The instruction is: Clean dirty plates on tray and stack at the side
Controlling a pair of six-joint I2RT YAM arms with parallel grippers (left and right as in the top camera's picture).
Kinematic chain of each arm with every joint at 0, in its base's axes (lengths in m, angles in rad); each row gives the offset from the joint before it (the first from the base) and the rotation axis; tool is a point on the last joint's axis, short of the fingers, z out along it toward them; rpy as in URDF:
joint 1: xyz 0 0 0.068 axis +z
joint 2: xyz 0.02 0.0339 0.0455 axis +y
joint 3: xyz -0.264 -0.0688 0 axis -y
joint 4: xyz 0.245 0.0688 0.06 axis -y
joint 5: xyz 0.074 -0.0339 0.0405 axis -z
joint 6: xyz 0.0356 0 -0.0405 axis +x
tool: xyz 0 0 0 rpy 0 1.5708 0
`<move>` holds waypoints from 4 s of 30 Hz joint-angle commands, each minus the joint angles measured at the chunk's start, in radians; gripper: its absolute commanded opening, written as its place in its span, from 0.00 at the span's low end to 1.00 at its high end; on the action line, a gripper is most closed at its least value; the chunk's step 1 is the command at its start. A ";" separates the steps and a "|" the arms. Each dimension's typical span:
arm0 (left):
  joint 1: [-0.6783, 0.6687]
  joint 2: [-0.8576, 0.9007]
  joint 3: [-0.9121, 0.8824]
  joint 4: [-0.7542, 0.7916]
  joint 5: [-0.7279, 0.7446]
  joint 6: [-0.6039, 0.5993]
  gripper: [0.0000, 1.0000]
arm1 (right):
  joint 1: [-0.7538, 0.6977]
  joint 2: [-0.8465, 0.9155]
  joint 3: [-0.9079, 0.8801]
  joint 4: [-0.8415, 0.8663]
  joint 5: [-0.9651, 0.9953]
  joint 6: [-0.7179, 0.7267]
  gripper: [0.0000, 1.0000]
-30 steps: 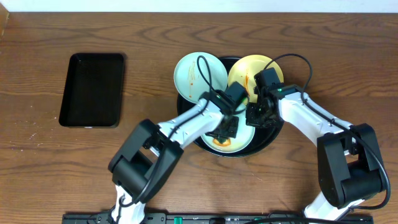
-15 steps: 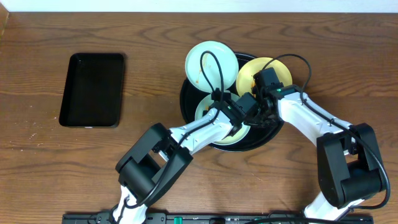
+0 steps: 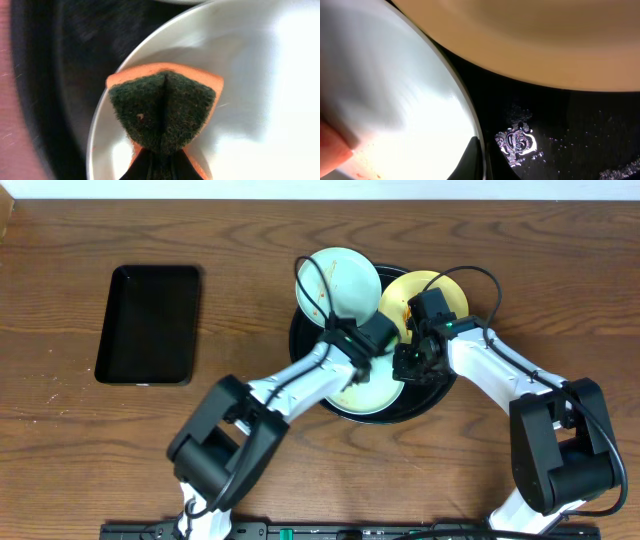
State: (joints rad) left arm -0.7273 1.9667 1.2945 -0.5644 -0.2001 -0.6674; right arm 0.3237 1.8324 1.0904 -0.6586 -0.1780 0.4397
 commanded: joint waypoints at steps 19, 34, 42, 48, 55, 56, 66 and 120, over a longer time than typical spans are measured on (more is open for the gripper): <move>0.094 0.010 -0.006 -0.045 0.275 0.280 0.07 | -0.014 0.007 0.007 -0.014 0.038 -0.003 0.01; 0.093 0.010 -0.006 0.034 0.374 0.276 0.07 | -0.014 0.007 0.007 -0.021 0.039 -0.011 0.01; 0.093 0.010 -0.006 0.006 0.643 0.397 0.07 | -0.014 0.007 0.007 -0.021 0.039 -0.011 0.01; 0.093 0.010 -0.006 0.005 0.286 0.293 0.07 | -0.014 0.007 0.007 -0.022 0.038 -0.011 0.01; 0.099 -0.013 0.024 -0.019 -0.017 0.217 0.07 | -0.014 0.007 0.007 -0.026 0.005 -0.011 0.01; 0.099 -0.031 0.040 -0.048 -0.013 0.217 0.07 | -0.014 0.007 0.007 -0.027 0.001 -0.011 0.01; 0.130 -0.369 0.118 -0.222 -0.010 0.217 0.07 | -0.015 -0.044 0.007 -0.031 -0.067 -0.060 0.01; 0.319 -0.444 0.117 -0.291 0.009 0.217 0.07 | 0.501 -0.440 0.007 -0.012 1.355 -0.104 0.01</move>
State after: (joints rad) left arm -0.4129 1.5246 1.4124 -0.8558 -0.1864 -0.4454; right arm 0.8146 1.3903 1.0912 -0.6773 1.1149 0.3355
